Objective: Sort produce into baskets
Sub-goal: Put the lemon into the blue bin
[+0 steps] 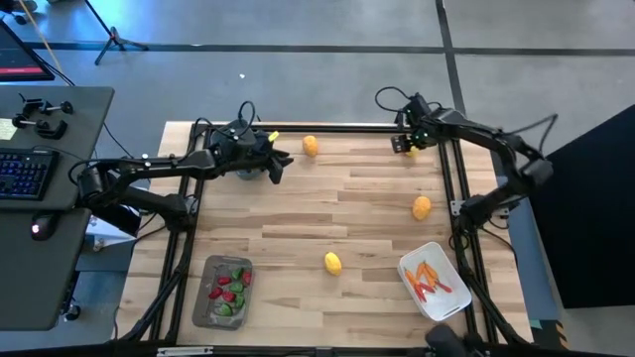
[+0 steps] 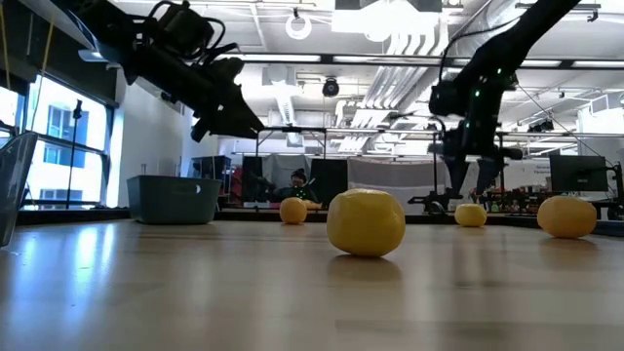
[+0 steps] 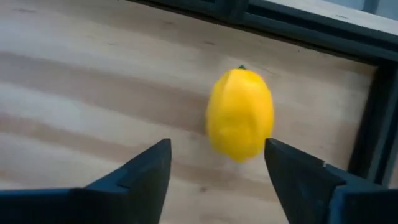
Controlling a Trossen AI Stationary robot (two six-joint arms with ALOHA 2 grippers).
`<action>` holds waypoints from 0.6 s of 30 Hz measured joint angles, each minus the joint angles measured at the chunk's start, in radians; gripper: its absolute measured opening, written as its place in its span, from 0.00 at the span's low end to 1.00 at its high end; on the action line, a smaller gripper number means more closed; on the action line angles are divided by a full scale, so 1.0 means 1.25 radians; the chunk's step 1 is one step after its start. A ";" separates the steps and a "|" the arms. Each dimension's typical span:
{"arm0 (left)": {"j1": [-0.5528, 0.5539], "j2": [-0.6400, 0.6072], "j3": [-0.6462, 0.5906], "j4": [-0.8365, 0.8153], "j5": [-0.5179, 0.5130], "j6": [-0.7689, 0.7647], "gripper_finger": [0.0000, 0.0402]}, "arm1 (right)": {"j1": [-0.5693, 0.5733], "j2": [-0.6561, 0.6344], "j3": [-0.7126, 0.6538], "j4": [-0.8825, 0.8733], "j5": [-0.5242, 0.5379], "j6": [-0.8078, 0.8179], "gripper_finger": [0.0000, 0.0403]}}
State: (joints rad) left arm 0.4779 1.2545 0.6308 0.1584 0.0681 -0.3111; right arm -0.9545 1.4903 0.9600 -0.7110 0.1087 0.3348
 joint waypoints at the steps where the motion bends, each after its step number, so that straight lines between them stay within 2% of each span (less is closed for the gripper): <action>1: -0.001 0.000 0.000 -0.001 0.000 -0.002 0.29 | -0.005 0.018 0.000 0.008 0.010 0.000 0.64; 6: -0.014 0.000 0.000 -0.003 0.000 -0.008 0.29 | -0.021 0.093 0.000 0.034 0.037 -0.007 0.66; 11: -0.028 0.000 0.000 -0.002 0.001 -0.027 0.29 | -0.022 0.136 0.000 0.063 0.031 -0.027 0.63; 14: -0.037 -0.006 0.000 -0.002 0.003 -0.037 0.29 | -0.022 0.139 0.000 0.078 0.022 -0.024 0.56; 18: -0.040 -0.038 -0.031 0.006 0.003 -0.029 0.29 | -0.022 0.138 0.000 0.093 0.014 -0.024 0.38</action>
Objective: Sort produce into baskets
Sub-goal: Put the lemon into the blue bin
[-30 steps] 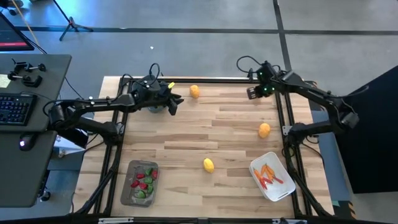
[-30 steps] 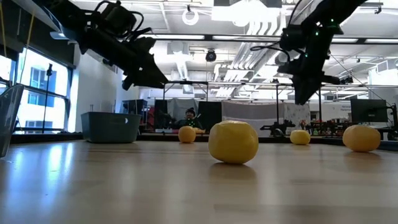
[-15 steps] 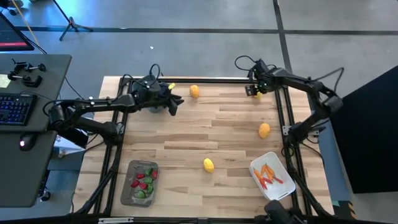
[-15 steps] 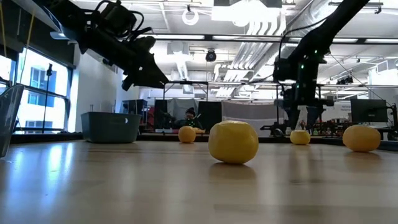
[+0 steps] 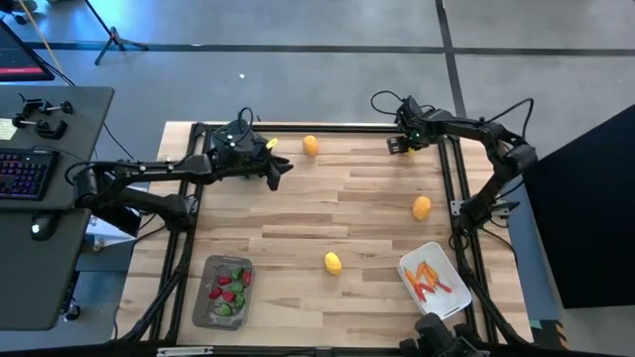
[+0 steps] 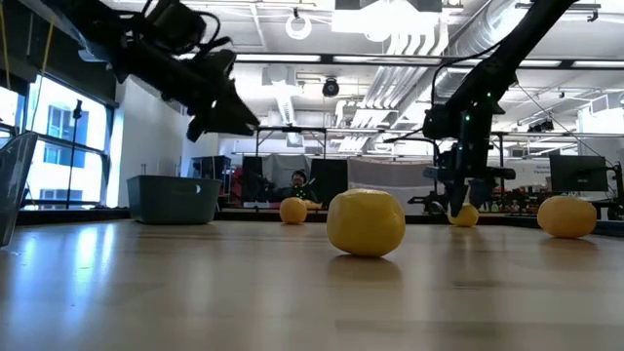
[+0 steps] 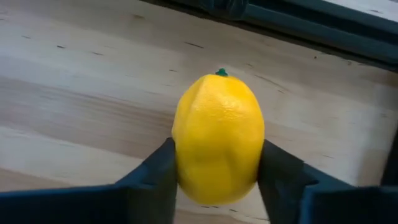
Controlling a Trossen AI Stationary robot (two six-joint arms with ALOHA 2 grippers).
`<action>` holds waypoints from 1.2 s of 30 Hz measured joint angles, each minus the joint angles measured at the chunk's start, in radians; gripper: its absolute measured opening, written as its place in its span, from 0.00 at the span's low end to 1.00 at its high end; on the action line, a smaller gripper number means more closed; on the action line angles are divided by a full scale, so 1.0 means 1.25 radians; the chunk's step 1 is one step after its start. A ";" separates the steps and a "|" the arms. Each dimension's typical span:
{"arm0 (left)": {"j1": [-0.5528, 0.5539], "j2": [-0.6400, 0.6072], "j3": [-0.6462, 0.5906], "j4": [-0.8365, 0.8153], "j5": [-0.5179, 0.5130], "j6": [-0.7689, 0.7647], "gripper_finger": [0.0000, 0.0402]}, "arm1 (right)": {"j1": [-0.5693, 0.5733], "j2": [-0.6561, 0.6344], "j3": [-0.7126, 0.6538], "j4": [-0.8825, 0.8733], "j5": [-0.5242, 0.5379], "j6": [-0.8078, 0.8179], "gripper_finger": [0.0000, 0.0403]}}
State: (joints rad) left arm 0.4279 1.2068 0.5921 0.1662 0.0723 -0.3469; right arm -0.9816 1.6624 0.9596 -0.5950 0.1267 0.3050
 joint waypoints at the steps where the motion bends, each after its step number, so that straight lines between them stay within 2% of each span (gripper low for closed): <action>1: 0.002 -0.010 -0.017 0.005 0.000 -0.009 0.28 | 0.002 0.000 0.000 0.002 -0.008 0.000 0.34; 2: 0.004 -0.022 -0.037 0.015 0.000 -0.018 0.27 | 0.005 0.000 0.000 0.003 -0.018 0.000 0.31; 8: 0.022 -0.121 -0.117 0.046 -0.002 -0.049 0.17 | 0.093 -0.018 0.000 0.025 -0.083 -0.004 0.31; 13: 0.039 -0.196 -0.138 0.051 -0.032 -0.050 0.11 | 0.245 -0.039 0.042 0.059 -0.107 0.070 0.31; 19: 0.068 -0.261 -0.151 0.038 -0.102 -0.029 0.05 | 0.434 -0.010 0.158 0.184 -0.097 0.174 0.31; 26: 0.113 -0.330 -0.152 0.026 -0.158 -0.029 0.00 | 0.539 0.105 0.353 0.294 -0.063 0.246 0.31; 31: 0.147 -0.375 -0.152 0.024 -0.168 -0.034 0.00 | 0.571 0.235 0.532 0.307 -0.059 0.247 0.31; 36: 0.169 -0.421 -0.152 0.011 -0.193 -0.004 0.00 | 0.583 0.369 0.693 0.305 -0.014 0.282 0.31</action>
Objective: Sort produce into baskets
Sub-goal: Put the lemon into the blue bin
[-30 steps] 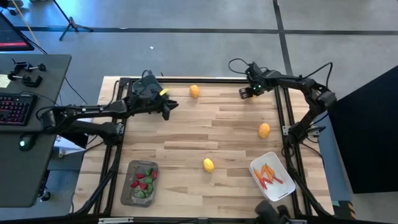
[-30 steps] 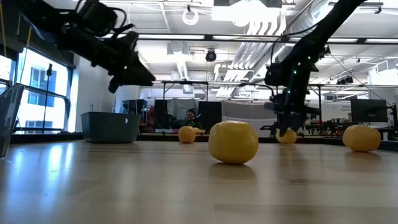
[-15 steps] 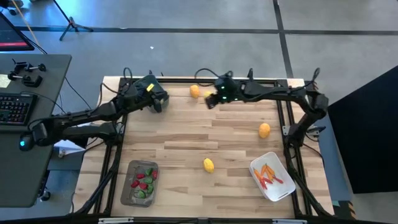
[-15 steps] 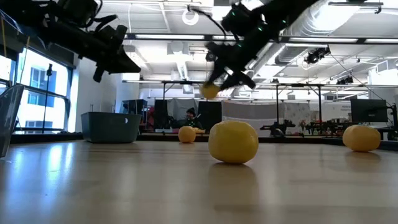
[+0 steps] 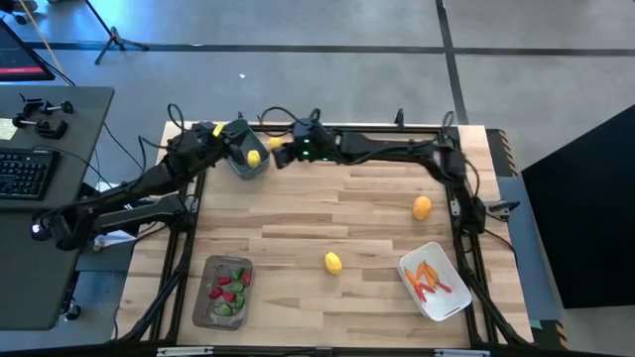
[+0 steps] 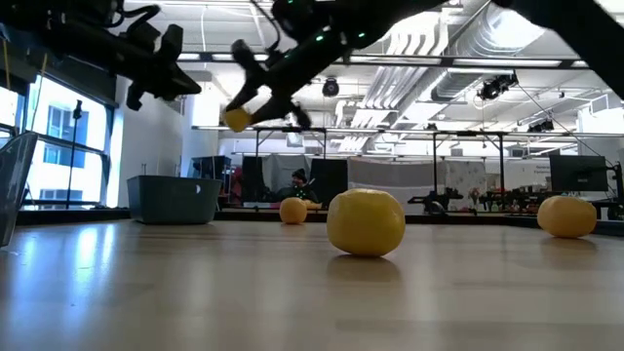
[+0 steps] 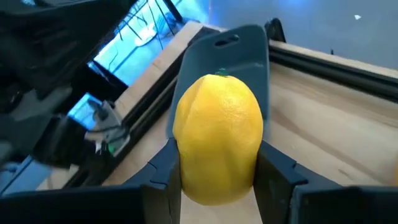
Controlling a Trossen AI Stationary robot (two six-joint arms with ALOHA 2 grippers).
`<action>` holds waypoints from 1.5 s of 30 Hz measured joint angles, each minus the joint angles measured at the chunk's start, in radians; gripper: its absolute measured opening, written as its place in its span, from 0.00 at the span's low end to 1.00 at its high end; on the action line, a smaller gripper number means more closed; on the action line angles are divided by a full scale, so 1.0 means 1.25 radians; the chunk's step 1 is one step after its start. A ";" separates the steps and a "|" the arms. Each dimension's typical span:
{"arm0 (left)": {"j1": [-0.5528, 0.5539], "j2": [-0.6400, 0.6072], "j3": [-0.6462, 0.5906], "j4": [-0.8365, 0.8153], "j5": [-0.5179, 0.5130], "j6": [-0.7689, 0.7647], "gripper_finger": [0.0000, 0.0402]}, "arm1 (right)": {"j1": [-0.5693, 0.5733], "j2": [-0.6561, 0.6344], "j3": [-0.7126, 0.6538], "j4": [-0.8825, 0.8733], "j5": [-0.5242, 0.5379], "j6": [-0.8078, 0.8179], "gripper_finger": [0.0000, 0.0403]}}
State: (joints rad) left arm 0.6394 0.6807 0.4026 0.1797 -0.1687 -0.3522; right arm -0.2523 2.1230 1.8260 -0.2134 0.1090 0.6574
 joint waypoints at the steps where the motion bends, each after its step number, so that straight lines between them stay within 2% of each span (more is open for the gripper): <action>1: 0.005 -0.011 0.000 -0.011 -0.004 0.007 0.00 | 0.001 0.026 0.032 0.000 0.003 0.000 0.31; 10: 0.041 -0.088 0.000 -0.082 -0.020 0.012 0.00 | 0.007 0.230 0.280 0.000 -0.026 -0.002 0.31; 17: 0.044 -0.111 0.000 -0.087 -0.015 0.012 0.00 | 0.005 0.339 0.403 0.001 -0.039 -0.002 0.31; 24: 0.044 -0.111 0.000 -0.087 -0.011 0.012 0.00 | -0.010 0.379 0.413 0.000 -0.019 -0.010 0.31; 34: 0.043 -0.111 0.000 -0.087 0.037 0.014 0.00 | -0.048 0.382 0.412 -0.013 -0.017 -0.084 0.35; 38: 0.043 -0.111 0.000 -0.087 0.063 0.036 0.00 | -0.053 0.390 0.412 -0.013 -0.020 -0.106 0.38; 45: 0.043 -0.111 0.000 -0.087 0.065 0.041 0.00 | -0.050 0.423 0.411 -0.012 -0.065 -0.048 0.48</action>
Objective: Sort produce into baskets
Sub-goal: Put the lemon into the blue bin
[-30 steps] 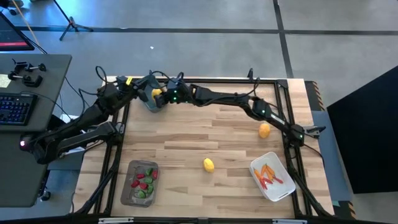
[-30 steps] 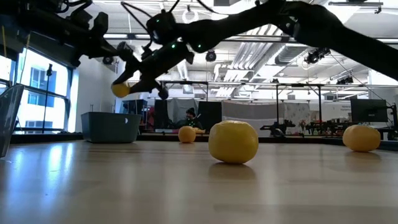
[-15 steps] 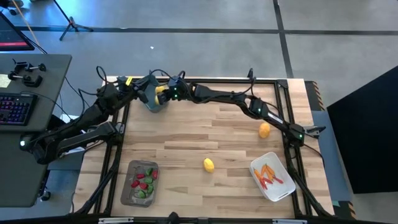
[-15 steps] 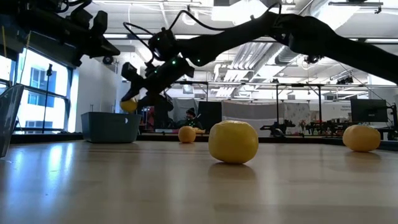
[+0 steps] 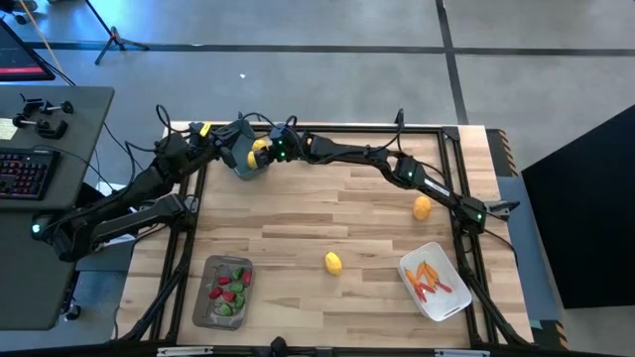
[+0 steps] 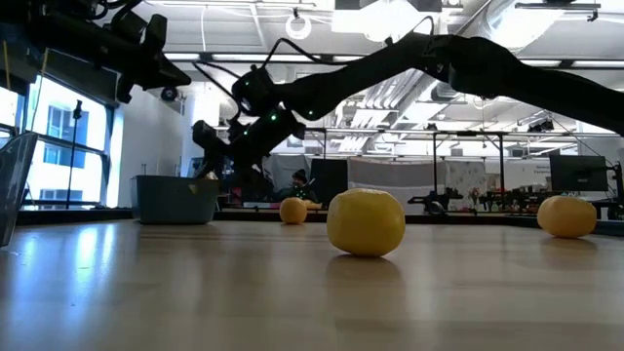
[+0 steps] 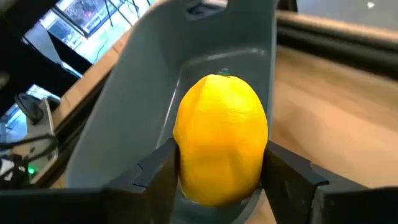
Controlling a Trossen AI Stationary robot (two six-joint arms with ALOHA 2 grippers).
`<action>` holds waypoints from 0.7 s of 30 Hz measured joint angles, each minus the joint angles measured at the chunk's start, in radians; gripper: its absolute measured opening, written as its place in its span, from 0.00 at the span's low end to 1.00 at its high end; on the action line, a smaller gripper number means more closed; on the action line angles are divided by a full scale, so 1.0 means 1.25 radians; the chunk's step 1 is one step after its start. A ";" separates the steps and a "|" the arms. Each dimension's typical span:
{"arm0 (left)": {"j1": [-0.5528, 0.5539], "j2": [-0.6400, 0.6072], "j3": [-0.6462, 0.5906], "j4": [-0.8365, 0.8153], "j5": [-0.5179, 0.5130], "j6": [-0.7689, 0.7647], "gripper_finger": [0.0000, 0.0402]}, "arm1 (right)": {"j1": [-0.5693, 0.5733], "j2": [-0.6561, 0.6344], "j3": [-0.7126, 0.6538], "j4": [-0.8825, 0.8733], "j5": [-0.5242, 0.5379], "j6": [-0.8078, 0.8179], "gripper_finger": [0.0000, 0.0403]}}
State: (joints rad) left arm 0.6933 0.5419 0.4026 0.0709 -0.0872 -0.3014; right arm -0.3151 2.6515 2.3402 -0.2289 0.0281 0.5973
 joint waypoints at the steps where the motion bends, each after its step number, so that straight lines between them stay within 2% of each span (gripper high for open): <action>1: 0.000 0.000 0.000 0.000 0.000 0.002 0.00 | 0.001 0.001 0.000 -0.005 -0.003 0.002 0.50; 5: 0.000 0.000 0.000 0.000 0.000 0.020 0.00 | 0.007 0.001 0.000 -0.001 0.018 -0.005 0.58; 13: 0.000 0.000 0.000 0.000 0.000 0.047 0.00 | 0.007 0.001 0.006 -0.023 -0.012 0.006 0.70; 17: 0.000 0.000 0.000 -0.009 0.000 0.056 0.00 | 0.007 -0.006 0.012 -0.044 -0.028 -0.007 0.70; 21: 0.000 0.000 0.000 -0.028 0.000 0.057 0.00 | 0.009 -0.033 0.012 -0.089 -0.029 -0.009 0.62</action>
State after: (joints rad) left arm 0.6933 0.5419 0.4030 0.0360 -0.0872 -0.2306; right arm -0.3038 2.6102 2.3554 -0.3404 -0.0080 0.5865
